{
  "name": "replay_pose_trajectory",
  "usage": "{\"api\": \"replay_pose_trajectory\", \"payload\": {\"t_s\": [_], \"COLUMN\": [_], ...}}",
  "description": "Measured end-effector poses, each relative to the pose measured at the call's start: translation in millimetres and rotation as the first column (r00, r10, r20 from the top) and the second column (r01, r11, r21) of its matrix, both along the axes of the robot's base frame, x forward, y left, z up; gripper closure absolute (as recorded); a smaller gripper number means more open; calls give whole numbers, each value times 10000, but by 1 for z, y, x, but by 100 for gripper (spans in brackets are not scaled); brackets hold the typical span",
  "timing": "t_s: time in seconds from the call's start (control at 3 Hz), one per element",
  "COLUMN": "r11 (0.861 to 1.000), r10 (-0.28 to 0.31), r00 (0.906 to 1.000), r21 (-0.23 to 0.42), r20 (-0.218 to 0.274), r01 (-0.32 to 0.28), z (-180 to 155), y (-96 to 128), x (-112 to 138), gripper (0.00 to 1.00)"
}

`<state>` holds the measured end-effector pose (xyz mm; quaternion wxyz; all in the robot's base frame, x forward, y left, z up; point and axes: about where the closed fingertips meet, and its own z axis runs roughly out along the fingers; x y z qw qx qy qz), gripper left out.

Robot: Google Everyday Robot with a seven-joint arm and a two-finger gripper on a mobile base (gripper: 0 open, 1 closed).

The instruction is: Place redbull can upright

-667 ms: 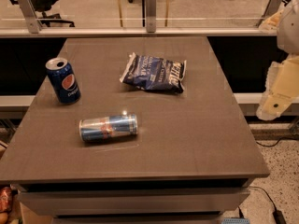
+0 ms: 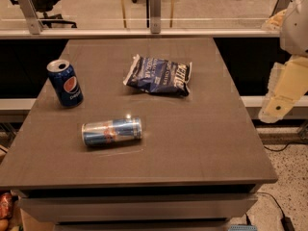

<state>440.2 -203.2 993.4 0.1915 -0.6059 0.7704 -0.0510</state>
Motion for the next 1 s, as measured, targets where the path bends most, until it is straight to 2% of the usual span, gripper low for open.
{"api": "replay_pose_trajectory", "payload": {"t_s": [0.67,1.0], "r11": [9951,9889], "r10": [984,1485], "r00": [9951,9888], "r21": [133,-73], "r20": [-31,-122], "r01": [-983,-1486], "z": [2,-3], "y": [44,73], "x": [6,8], "gripper": [0,0]}}
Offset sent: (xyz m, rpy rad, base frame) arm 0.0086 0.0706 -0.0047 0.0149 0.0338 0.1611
